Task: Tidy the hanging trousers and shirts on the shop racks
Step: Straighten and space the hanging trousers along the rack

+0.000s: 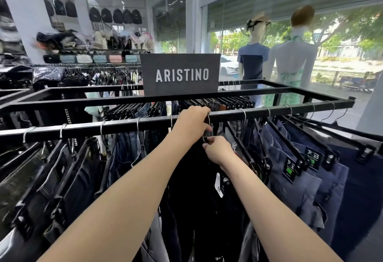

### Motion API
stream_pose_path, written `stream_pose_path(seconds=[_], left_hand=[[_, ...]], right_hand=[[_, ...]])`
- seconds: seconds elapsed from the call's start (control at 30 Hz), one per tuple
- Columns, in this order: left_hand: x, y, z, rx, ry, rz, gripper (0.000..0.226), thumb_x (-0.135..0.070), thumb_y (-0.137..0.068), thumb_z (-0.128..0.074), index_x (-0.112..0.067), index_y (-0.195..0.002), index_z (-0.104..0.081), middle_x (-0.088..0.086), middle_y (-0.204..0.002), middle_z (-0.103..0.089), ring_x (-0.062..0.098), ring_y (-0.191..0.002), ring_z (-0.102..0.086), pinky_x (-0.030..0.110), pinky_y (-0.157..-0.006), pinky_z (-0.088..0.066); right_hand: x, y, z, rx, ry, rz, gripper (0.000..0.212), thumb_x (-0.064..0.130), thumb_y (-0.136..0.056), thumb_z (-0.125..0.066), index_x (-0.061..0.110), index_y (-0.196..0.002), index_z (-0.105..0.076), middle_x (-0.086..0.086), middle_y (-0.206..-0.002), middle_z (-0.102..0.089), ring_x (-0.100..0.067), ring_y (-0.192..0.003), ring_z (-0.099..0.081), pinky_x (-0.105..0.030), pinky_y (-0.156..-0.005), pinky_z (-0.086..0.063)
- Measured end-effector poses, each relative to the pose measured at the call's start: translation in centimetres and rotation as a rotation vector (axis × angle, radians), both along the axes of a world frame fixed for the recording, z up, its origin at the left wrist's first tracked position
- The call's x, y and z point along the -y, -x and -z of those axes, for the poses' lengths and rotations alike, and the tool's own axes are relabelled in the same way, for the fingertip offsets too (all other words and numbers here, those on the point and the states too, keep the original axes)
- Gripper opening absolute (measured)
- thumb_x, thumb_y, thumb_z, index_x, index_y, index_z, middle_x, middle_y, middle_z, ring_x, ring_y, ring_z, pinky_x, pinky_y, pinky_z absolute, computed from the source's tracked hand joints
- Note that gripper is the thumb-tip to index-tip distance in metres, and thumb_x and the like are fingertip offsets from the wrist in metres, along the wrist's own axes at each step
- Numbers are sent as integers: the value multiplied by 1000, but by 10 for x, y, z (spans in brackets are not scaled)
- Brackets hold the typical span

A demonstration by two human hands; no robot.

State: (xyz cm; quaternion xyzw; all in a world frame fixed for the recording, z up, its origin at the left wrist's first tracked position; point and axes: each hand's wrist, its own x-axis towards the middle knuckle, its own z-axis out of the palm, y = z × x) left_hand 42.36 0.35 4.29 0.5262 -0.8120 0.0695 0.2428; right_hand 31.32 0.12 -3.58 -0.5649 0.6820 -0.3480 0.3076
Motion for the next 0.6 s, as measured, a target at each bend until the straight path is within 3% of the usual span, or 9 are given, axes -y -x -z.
stream_pose_path(seconds=[0.1, 0.2, 0.3, 0.4, 0.47, 0.53, 0.6], left_hand=[[0, 2, 9, -12, 87, -37, 65, -33, -82, -70, -17, -139, -43, 6, -124, -64, 27, -116, -57, 38, -100, -39], [-5, 1, 11, 10, 145, -43, 61, -37, -84, -68, -19, -137, -44, 4, -119, -65, 26, -111, -59, 35, -94, -39], [-20, -3, 8, -35, 114, 31, 62, -28, -84, -66, -19, -141, -42, 2, -124, -63, 24, -114, -58, 34, -95, -42], [-48, -23, 15, -351, 173, 51, 35, -14, -85, -57, -19, -119, -63, -2, -109, -70, 19, -98, -64, 30, -88, -50], [-80, -41, 27, -526, 218, -53, 23, -8, -86, -54, -15, -101, -69, -5, -88, -69, 10, -75, -63, 18, -74, -47], [-102, -56, 38, -614, -25, -208, 24, -9, -88, -48, -19, -103, -64, -11, -82, -59, 2, -64, -53, 15, -61, -41], [-104, -62, 45, -689, -406, -304, 23, -14, -89, -43, -25, -105, -55, -13, -84, -56, 6, -68, -55, 24, -60, -46]], right_hand=[[7, 0, 3, 25, -11, -1, 45, 25, -91, -60, 13, -134, -56, -13, -125, -65, -27, -117, -60, -30, -98, -47], [20, 6, 8, 95, -27, 3, 44, 25, -82, -67, 13, -125, -61, -16, -109, -70, -29, -99, -69, -42, -91, -56], [22, 11, 4, 76, -39, 2, 46, 26, -78, -69, 14, -122, -63, -15, -107, -70, -28, -95, -69, -42, -88, -57], [-5, 9, -16, -49, 6, 10, 47, 29, -83, -71, 14, -126, -57, -8, -118, -63, -24, -106, -62, -27, -83, -47], [-24, 7, -28, -20, 190, 68, 46, 29, -83, -71, 13, -121, -52, -5, -115, -57, -19, -101, -55, -24, -77, -37], [-47, -3, -43, 109, 429, 119, 30, 25, -83, -65, 14, -108, -53, 0, -101, -58, -16, -91, -55, -24, -69, -34], [-64, -20, -54, 168, 428, 11, 18, 26, -85, -61, 15, -100, -57, 8, -87, -59, -11, -83, -55, -22, -63, -36]])
